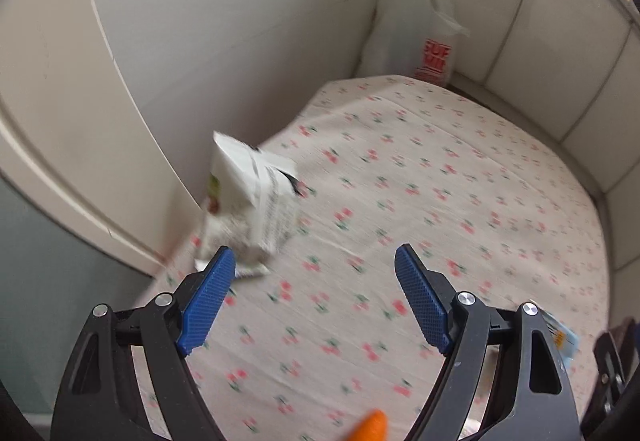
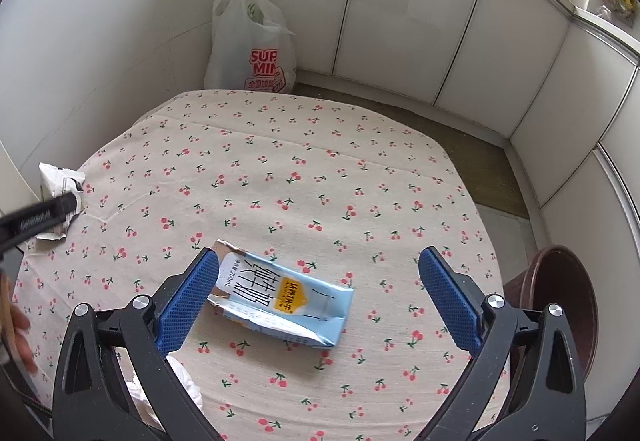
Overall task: Collect trash
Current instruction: 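Grasp the white snack packet with the left gripper, then grasp the crumpled white tissue with the right gripper, then carry the packet and tissue over the brown bin and open both grippers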
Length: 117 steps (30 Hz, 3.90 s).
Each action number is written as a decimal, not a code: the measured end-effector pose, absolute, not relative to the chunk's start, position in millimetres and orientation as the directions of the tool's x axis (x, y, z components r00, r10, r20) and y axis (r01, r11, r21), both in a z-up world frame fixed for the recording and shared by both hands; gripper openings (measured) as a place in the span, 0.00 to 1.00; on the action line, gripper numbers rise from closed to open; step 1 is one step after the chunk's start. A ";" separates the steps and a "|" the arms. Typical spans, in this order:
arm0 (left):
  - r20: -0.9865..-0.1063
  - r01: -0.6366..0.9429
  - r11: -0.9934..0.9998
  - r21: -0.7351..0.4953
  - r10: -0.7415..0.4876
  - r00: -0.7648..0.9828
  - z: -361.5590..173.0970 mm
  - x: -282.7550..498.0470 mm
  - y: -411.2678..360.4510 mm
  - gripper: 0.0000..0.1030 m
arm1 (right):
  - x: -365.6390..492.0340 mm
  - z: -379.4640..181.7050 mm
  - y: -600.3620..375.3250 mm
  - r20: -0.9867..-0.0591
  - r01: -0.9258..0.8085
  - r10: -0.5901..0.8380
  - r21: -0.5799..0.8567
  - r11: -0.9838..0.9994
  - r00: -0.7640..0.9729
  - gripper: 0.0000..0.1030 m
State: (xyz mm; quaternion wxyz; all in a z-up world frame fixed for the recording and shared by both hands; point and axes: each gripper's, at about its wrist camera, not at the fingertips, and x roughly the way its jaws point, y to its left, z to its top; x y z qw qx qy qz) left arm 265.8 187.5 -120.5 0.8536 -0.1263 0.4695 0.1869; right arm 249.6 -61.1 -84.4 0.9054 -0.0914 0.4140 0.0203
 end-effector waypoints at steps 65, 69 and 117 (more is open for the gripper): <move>-0.764 -0.169 0.925 -0.342 -0.169 0.623 -103.0 195.1 112.3 0.41 | 192.0 -85.2 -83.7 -0.826 -0.355 0.317 0.153 0.922 0.467 0.18; -0.757 -0.129 0.927 -0.353 -0.202 0.622 -97.3 194.8 88.5 0.41 | 189.6 -76.6 -106.8 -0.812 -0.315 0.297 0.148 0.938 0.503 0.19; -0.754 0.449 0.840 -0.305 -0.501 0.425 -62.4 229.1 -318.7 0.41 | 131.2 -71.7 -509.1 -0.739 0.600 -0.177 0.356 0.716 0.650 0.45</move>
